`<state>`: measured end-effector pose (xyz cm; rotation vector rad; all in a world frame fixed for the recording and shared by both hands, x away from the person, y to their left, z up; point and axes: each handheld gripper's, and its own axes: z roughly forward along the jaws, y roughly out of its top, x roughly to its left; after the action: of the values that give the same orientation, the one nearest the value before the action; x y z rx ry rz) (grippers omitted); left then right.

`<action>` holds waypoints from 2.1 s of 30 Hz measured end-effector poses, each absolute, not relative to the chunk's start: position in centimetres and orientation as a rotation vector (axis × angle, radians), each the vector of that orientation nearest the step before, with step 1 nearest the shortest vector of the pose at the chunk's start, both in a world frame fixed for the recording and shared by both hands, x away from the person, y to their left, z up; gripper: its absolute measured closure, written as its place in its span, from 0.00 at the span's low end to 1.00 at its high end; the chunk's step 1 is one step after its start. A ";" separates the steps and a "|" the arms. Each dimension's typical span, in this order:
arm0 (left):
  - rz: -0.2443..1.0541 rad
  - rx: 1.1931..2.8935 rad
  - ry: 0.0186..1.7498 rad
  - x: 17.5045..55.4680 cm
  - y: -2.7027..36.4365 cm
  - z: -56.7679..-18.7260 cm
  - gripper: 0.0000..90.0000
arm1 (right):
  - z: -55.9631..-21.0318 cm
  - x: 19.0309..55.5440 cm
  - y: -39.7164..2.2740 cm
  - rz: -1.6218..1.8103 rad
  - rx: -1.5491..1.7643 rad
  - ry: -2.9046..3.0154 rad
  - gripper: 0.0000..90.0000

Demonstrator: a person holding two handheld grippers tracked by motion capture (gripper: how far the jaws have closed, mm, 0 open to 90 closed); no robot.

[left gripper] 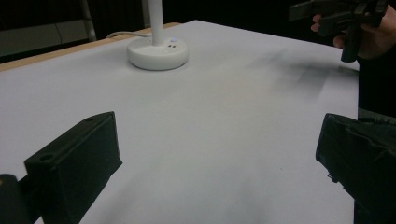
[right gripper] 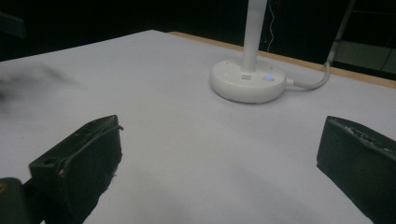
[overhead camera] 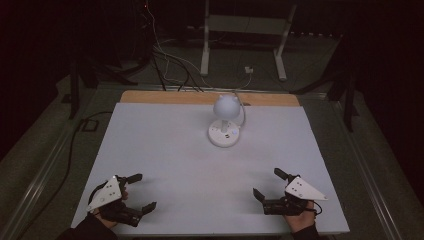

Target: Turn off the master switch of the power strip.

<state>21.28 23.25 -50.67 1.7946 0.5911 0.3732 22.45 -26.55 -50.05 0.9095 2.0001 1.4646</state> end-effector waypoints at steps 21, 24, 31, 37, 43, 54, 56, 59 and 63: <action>0.347 1.795 0.595 21.5 23.0 -50.8 0.00 | -49.8 22.3 -26.3 1.371 0.935 2.033 0.00; 0.345 1.798 0.595 21.5 23.0 -50.8 0.00 | -49.8 22.2 -26.2 1.367 0.941 2.036 0.00; 0.341 1.803 0.603 21.6 23.0 -50.8 0.00 | -49.2 22.3 -26.0 1.377 0.970 2.041 0.00; 0.339 1.803 0.616 21.6 23.1 -50.8 0.00 | -48.7 22.2 -25.7 1.357 0.962 2.032 0.00; 0.338 1.796 0.622 21.7 23.2 -50.7 0.00 | -48.1 22.4 -25.7 1.355 0.982 2.026 0.00; 0.330 1.802 0.622 21.7 23.1 -50.7 0.00 | -46.7 23.3 -25.5 1.348 0.992 2.008 0.00; 0.323 1.803 0.625 21.7 23.1 -50.7 0.00 | -46.4 23.5 -25.4 1.354 0.994 2.006 0.00; 0.320 1.805 0.625 21.7 23.1 -50.7 0.00 | -45.8 23.9 -25.3 1.359 0.997 2.005 0.00; 0.325 1.802 0.625 21.7 23.1 -50.7 0.00 | -45.3 24.3 -25.3 1.361 1.002 2.005 0.00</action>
<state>21.70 23.08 -50.69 1.8020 0.6247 0.3251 24.30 -25.29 -45.33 1.0023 2.0053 1.3612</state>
